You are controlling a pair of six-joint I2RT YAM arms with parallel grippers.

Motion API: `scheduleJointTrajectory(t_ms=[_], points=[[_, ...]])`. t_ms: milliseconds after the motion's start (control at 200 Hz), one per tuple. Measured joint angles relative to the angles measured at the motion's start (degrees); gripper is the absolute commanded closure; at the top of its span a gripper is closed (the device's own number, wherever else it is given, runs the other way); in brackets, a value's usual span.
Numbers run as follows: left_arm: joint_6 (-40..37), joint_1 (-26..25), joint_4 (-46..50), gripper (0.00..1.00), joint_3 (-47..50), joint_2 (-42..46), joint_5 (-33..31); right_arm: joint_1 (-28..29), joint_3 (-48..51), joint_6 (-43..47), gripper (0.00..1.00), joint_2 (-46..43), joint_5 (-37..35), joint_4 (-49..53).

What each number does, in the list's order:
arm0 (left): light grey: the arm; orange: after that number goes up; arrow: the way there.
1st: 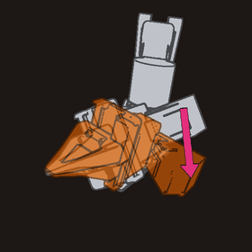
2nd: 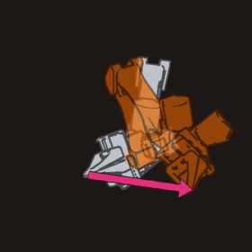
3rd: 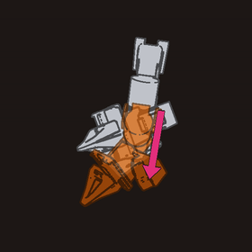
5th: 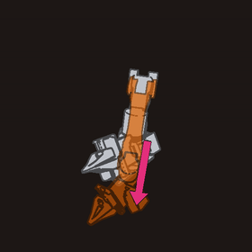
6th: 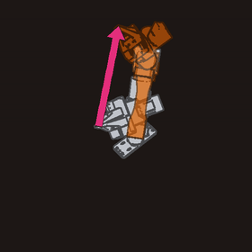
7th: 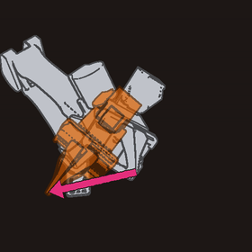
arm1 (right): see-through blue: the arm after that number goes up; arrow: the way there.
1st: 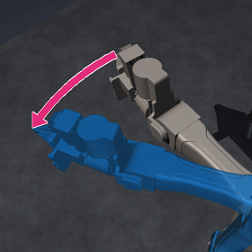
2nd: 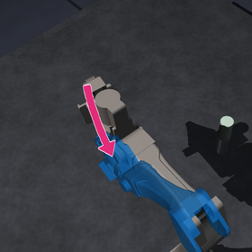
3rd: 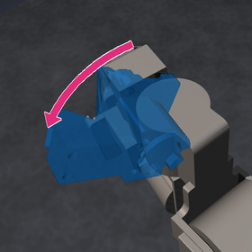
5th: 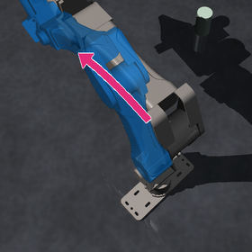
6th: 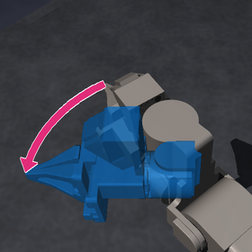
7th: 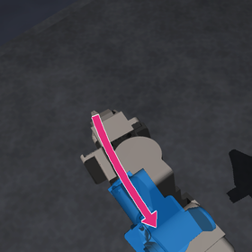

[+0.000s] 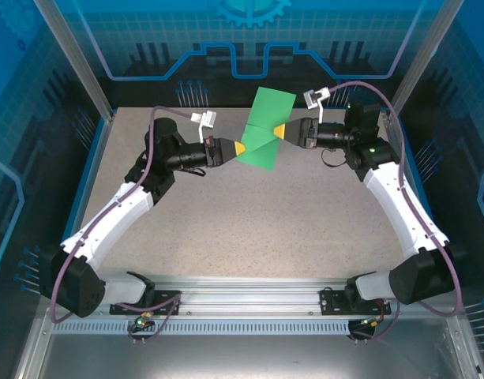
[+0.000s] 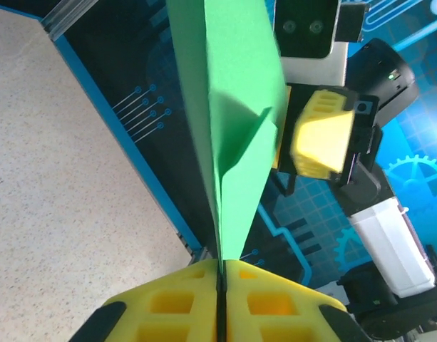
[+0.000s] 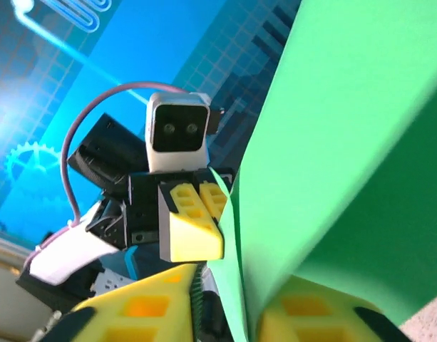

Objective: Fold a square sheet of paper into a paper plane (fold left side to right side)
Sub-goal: Turn over the paper at the center of the table.

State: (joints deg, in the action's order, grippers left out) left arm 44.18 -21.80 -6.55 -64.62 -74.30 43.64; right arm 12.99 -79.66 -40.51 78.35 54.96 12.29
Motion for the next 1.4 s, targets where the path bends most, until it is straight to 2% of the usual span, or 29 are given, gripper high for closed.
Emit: scheduleJointTrajectory(t_ms=[50,150,260,370,540,710,855,905,1125,1221,1401], points=[[-3.3,-0.7,4.7,0.92,-0.9,0.3,-2.8,-0.5,-1.2,2.6,0.54,0.0,-2.3,4.5],[-10.8,-4.7,15.7,0.96,-3.8,0.9,-13.0,-2.1,-3.2,8.0,0.51,0.0,-10.1,14.5],[-18.1,-11.3,26.8,0.98,-6.8,1.0,-27.0,-4.1,-3.5,12.0,0.46,0.0,-22.5,25.1],[-22.7,-17.3,36.9,1.0,-9.7,-1.1,-42.3,-6.3,1.2,14.1,0.44,-0.3,-33.6,30.2],[-24.8,-25.2,52.3,1.0,-17.4,-13.0,-65.1,-8.9,14.6,14.5,0.41,-1.4,-44.5,32.5],[-21.1,-29.1,66.8,1.0,-26.6,-28.6,-79.1,-11.1,22.1,14.5,0.41,-3.3,-49.5,33.2],[-17.0,-30.6,76.2,1.0,-33.6,-39.4,-84.1,-13.1,23.7,14.6,0.4,-5.9,-50.7,33.1],[-15.7,-31.3,79.2,0.94,-36.5,-43.1,-84.9,-13.8,23.8,14.7,0.4,-6.6,-50.7,33.1],[-13.0,-34.5,86.8,0.9,-50.2,-58.2,-84.1,-16.1,25.7,15.1,0.39,-8.0,-50.0,32.2],[-13.0,-35.2,88.0,0.79,-54.3,-62.5,-81.2,-16.7,26.9,15.2,0.39,-8.1,-49.7,32.0],[-15.1,-35.2,87.8,0.43,-58.2,-64.9,-72.9,-17.9,28.2,15.8,0.38,-8.3,-48.5,31.7]])
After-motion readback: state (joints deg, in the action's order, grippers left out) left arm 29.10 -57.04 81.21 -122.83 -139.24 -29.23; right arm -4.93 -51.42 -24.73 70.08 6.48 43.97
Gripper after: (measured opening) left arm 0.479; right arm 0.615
